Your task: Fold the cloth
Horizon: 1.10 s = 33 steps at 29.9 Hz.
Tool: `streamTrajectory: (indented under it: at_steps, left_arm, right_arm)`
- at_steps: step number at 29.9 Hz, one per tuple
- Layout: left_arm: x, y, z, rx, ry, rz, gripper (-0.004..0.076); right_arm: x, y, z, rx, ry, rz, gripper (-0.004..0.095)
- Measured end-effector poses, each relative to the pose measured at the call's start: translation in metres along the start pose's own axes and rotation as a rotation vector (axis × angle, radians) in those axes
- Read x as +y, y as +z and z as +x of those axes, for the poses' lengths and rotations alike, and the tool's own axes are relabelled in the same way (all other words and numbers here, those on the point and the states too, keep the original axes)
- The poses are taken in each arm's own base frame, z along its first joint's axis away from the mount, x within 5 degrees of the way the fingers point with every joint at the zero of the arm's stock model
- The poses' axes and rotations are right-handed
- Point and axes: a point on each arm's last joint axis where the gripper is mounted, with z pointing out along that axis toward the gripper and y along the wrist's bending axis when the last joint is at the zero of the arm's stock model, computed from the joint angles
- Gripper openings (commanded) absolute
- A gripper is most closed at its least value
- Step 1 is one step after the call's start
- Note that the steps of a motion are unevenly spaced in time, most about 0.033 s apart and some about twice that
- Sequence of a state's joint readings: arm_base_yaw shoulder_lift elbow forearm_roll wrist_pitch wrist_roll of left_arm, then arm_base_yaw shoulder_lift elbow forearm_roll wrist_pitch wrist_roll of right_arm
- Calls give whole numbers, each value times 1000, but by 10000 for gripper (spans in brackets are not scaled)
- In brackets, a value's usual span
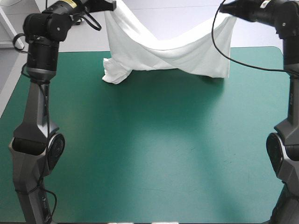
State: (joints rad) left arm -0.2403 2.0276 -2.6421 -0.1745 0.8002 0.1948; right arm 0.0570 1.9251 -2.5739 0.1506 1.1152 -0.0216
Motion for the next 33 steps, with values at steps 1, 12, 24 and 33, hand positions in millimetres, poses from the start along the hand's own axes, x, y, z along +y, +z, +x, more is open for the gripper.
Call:
streamTrajectory:
  at_steps: [1,12,24,33]
  left_arm:
    - [0,10,13,67,-6,10,-9]
    - [3,70,121,568,-86,0,-9]
    - [-12,71,200,795,-149,5,-9]
    - [-31,-31,258,902,-231,6,-9]
  right_arm:
    - [-3,13,10,67,2,10,-17]
    - [-21,106,80,401,35,52,-19]
    - [-24,109,198,697,111,40,-19]
    - [-18,29,280,832,140,65,-19]
